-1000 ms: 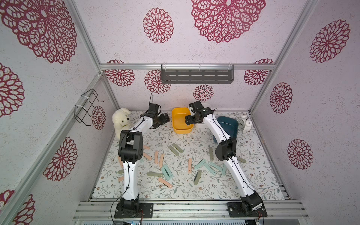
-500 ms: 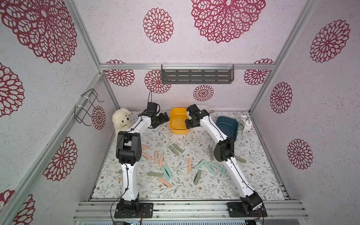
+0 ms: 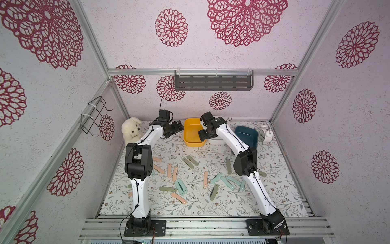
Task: Place the fruit knives into the storage box by color
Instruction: Adjust the storage box at the center of the board, then move the storage box to the center of the board.
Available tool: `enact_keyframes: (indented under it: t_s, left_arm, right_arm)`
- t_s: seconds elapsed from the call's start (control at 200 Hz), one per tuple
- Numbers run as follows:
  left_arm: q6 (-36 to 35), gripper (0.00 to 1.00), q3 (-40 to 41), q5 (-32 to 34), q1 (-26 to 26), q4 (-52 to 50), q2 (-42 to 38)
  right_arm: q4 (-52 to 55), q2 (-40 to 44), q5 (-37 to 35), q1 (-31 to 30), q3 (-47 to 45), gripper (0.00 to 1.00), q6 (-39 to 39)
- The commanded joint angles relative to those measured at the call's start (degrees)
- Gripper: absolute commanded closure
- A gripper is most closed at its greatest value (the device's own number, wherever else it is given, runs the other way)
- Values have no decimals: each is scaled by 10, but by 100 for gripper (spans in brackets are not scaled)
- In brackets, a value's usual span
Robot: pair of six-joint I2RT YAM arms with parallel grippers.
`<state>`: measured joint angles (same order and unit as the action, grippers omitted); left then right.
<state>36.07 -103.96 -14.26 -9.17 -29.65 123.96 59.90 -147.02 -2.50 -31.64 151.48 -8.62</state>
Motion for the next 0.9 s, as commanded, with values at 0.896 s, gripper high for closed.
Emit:
enact_keyframes:
  t_s: [0.896]
  left_arm:
    - [-32,3,-14,17,-62,-110,-99]
  right_arm:
    - [-402,531,10,303,-807,30,-85]
